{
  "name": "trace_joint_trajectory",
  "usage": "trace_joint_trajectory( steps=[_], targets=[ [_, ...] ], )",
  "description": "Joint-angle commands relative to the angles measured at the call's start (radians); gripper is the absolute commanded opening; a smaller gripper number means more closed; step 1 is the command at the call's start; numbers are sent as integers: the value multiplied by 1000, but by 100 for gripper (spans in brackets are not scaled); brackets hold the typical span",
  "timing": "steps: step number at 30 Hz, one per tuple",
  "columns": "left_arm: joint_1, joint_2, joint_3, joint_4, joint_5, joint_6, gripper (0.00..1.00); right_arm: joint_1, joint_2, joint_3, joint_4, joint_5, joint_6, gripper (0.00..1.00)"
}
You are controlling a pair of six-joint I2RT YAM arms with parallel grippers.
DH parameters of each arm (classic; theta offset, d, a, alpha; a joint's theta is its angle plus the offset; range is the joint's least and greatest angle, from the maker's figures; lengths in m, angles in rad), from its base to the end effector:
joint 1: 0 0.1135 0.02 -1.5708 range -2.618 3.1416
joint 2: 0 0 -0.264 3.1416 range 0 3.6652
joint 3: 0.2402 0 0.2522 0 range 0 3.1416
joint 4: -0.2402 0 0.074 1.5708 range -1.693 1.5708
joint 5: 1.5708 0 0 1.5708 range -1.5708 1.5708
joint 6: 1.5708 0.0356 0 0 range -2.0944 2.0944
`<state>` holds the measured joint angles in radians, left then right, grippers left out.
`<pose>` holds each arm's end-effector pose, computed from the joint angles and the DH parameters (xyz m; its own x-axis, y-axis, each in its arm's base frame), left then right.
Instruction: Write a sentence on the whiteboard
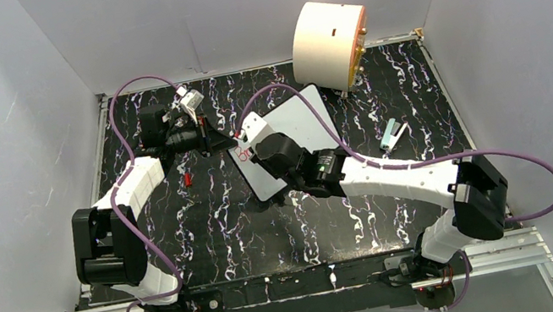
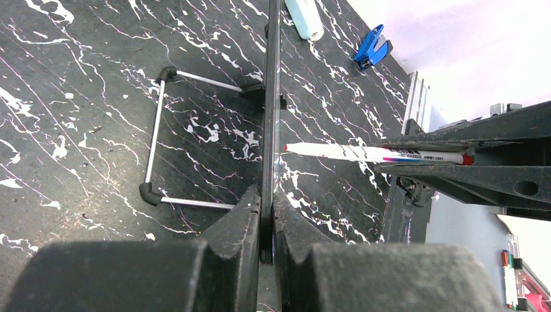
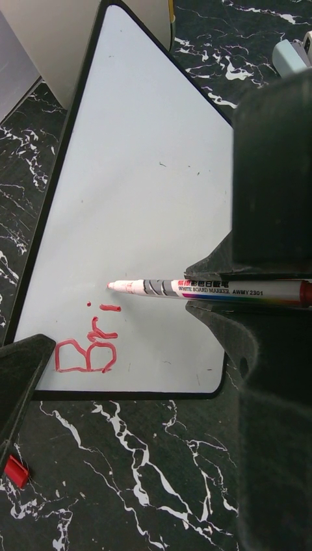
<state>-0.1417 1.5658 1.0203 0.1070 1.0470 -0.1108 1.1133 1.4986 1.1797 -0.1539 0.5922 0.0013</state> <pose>0.3346 -0.0789 0.2627 -0.5114 0.0171 -0.8592 0.7951 0.3887 -0.4655 0.1700 0.3003 0.3098 -0.2018 -0.4075 -0.8906 -0.5246 0.8129 -0.2530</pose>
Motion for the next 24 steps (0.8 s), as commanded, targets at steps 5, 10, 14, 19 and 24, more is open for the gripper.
trace_joint_trajectory(
  steps=[5, 10, 14, 19, 24],
  targets=[
    [-16, 15, -7, -62, -25, 26, 0, -14, 0, 6, 78, 19, 0, 0],
    [-16, 14, -6, -63, -24, 26, 0, -20, 9, 8, 81, 19, 0, 0],
    [-16, 15, -6, -63, -24, 26, 0, -21, 15, 8, 79, 19, 0, 0],
    [-16, 16, -5, -63, -24, 26, 0, -23, 17, 8, 74, 16, 0, 0],
    [-16, 14, -7, -63, -25, 26, 0, -23, 20, 8, 72, 24, 0, 0]
  ],
)
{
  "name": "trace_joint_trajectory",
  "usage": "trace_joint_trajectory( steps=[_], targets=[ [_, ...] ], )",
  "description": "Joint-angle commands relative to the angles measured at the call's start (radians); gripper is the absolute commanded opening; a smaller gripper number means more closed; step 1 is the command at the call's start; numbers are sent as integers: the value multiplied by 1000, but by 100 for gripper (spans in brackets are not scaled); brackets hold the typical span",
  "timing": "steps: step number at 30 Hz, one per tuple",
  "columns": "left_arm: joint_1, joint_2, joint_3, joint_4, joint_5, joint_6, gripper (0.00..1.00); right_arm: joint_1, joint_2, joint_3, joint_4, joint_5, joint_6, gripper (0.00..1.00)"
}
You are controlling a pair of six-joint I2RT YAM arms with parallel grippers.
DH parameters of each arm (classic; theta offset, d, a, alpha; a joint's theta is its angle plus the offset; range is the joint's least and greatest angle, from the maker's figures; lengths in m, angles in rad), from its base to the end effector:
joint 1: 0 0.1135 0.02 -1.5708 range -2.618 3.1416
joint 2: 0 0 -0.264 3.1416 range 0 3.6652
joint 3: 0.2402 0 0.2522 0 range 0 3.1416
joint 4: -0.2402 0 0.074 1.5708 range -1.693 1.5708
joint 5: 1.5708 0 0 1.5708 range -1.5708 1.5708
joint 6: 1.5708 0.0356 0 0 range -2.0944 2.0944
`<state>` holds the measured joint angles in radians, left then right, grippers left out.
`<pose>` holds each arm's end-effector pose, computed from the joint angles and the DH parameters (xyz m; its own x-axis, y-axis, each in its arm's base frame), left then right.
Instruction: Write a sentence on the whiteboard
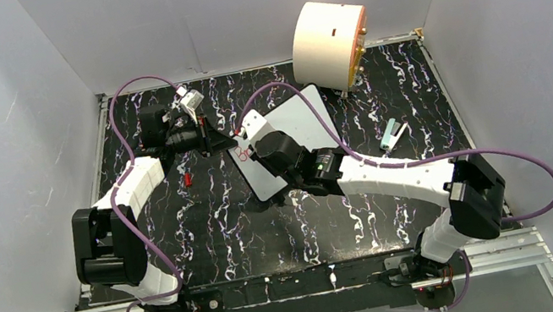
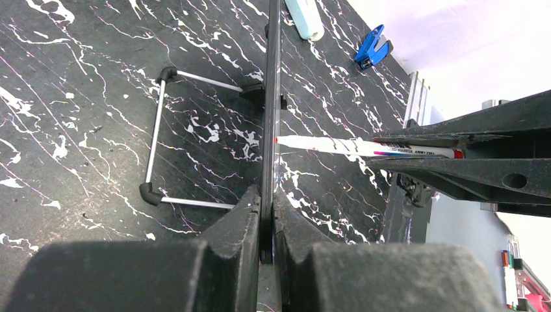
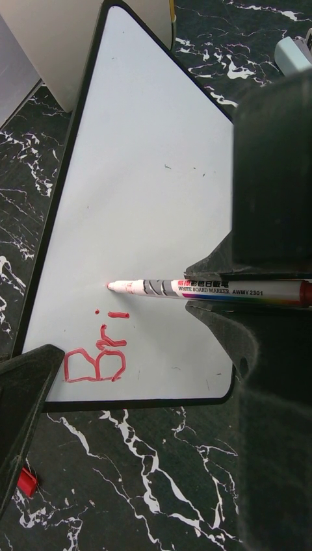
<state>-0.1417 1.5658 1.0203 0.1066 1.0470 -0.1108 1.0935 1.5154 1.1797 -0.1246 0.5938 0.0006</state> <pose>0.3345 -0.0789 0.2627 -0.5117 0.0171 -0.8590 0.7949 0.3887 -0.4658 0.1781 0.3010 0.3071 -0.2044 -0.3941 -0.8961 -0.5058 0.8262 -0.2480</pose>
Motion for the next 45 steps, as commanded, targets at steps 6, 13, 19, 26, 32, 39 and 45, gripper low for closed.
trace_joint_trajectory(
  steps=[6, 13, 19, 26, 32, 39, 45],
  targets=[
    [-16, 16, -6, -61, -23, 26, 0, -5, -5, 0, 71, 12, 1, 0],
    [-16, 15, -7, -62, -22, 26, 0, -5, -12, -4, 90, -11, 1, 0],
    [-16, 17, -7, -62, -22, 26, 0, -5, -6, -1, 71, -27, 1, 0],
    [-16, 16, -7, -62, -24, 26, 0, -6, -12, -3, 33, -33, 1, 0],
    [-16, 18, -7, -64, -24, 26, 0, -5, -25, -13, 9, -37, 9, 0],
    [-16, 19, -6, -64, -24, 26, 0, -5, -28, -17, -13, -42, 16, 0],
    [-16, 19, -6, -65, -24, 26, 0, -5, -25, -17, -27, -34, 15, 0]
  ],
)
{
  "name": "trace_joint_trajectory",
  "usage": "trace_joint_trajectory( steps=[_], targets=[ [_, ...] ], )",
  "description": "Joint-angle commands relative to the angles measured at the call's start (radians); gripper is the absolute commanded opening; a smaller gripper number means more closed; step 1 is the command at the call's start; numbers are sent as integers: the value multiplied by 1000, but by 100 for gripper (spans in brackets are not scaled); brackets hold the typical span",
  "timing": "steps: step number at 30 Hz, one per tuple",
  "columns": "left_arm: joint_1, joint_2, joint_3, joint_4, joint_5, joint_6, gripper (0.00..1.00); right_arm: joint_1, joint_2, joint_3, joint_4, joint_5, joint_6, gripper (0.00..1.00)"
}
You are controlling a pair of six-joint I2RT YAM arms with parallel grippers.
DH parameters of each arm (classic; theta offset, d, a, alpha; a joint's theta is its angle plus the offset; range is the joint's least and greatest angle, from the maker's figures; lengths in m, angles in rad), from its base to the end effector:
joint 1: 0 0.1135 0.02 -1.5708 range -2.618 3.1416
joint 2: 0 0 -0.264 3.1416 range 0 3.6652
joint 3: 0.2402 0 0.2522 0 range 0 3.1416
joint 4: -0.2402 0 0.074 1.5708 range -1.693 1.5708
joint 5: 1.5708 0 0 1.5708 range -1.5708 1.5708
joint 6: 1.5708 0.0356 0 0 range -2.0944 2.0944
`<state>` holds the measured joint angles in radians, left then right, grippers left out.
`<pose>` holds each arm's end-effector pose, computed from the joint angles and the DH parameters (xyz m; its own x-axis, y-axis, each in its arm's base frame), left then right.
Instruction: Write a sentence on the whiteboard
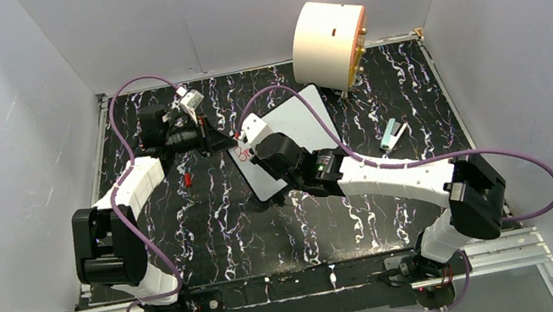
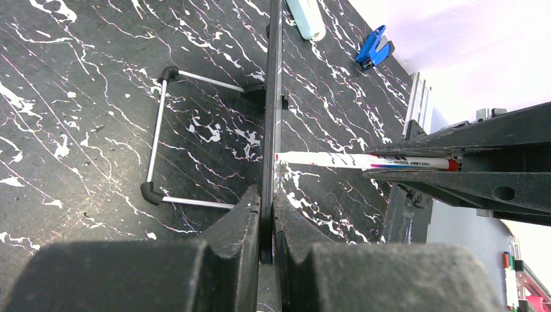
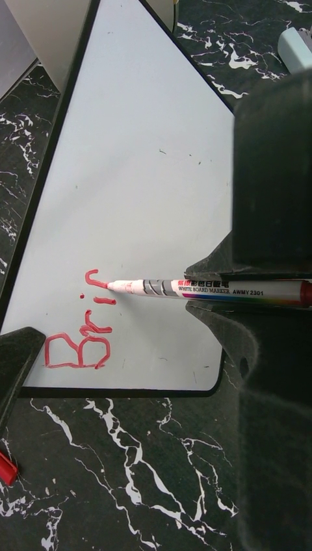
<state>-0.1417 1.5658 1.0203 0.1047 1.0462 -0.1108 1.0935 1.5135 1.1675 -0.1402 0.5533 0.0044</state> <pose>0.3345 -0.0788 0.2625 -0.5133 0.0173 -0.8580 0.7938 0.3896 -0.4670 0.1764 0.3004 0.3017 -0.2170 -0.4115 -0.8852 -0.5413 0.8053 -0.2417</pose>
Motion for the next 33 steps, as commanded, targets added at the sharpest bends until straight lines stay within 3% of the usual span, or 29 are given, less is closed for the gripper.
trace_joint_trajectory(
  steps=[1, 33],
  targets=[
    [-16, 19, -6, -63, -23, 26, 0, -5, -23, -5, -11, 7, 11, 0],
    [-18, 19, -7, -63, -19, 28, 0, -10, -31, -2, 93, 69, -3, 0]
  ],
)
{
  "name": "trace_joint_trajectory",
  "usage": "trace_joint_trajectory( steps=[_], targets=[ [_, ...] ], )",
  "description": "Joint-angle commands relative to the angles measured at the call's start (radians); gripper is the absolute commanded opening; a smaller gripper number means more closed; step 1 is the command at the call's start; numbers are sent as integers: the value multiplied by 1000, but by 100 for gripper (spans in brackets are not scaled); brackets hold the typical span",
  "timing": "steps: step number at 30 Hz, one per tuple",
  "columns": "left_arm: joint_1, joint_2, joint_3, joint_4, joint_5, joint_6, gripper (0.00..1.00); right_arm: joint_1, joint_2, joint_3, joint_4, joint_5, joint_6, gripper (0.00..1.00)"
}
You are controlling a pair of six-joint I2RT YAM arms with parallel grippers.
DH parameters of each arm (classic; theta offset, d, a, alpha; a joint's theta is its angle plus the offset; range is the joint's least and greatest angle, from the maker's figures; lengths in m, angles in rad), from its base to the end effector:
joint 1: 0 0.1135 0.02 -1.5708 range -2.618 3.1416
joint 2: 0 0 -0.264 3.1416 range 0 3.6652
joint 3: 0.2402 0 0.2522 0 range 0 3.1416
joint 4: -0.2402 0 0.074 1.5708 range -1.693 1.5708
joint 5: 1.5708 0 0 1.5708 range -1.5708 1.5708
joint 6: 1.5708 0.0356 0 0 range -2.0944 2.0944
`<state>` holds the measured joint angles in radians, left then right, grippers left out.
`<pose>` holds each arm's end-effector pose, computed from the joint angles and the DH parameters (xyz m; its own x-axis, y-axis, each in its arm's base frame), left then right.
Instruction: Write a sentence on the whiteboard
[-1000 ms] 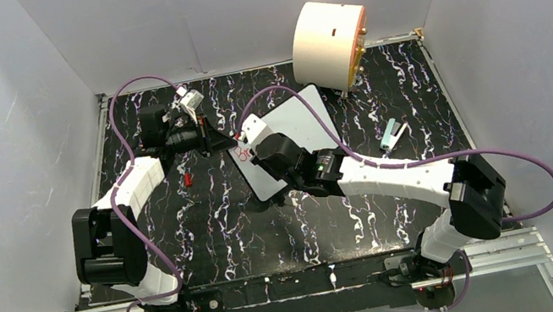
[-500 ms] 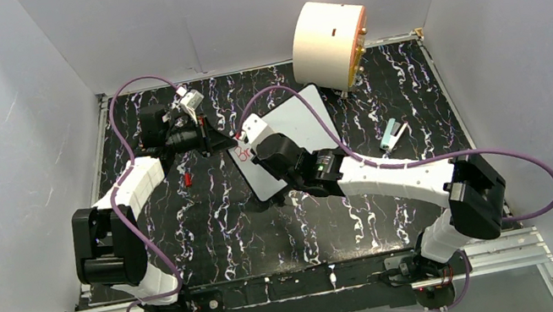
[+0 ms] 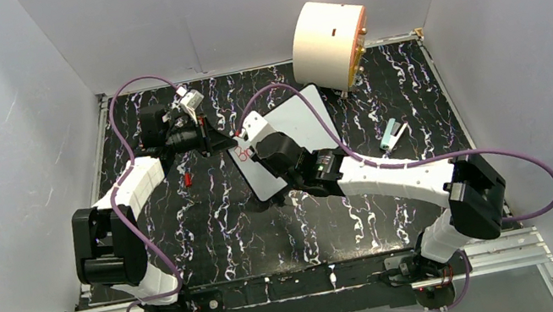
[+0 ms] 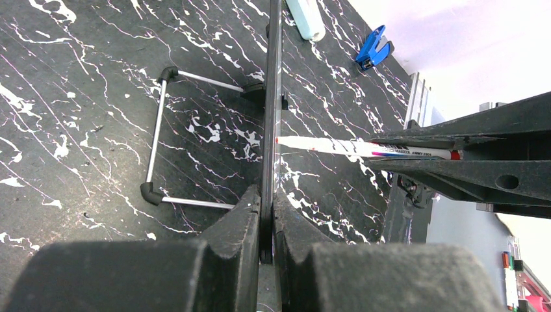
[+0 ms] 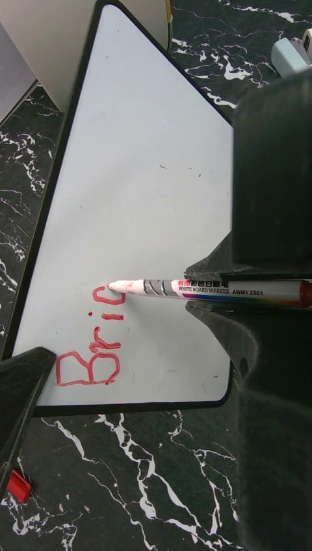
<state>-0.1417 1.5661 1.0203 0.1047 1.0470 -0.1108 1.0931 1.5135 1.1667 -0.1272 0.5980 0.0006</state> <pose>0.3345 -0.0789 0.2624 -0.5136 0.0174 -0.8579 0.7939 0.3889 -0.4674 0.1776 0.2995 0.3030 -0.2101 -0.4049 -0.8899 -0.5035 0.8251 -0.2564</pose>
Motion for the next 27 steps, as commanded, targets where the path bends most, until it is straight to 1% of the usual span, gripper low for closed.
trace_joint_trajectory(
  steps=[1, 9, 27],
  targets=[
    [-17, 19, -7, -63, -20, 28, 0, -10, -32, -1, 82, 25, 1, 0],
    [-18, 19, -7, -63, -21, 28, 0, -9, -24, 4, 73, 17, 1, 0],
    [-18, 23, -6, -63, -21, 28, 0, -11, -24, -4, -26, -17, 27, 0]
  ],
)
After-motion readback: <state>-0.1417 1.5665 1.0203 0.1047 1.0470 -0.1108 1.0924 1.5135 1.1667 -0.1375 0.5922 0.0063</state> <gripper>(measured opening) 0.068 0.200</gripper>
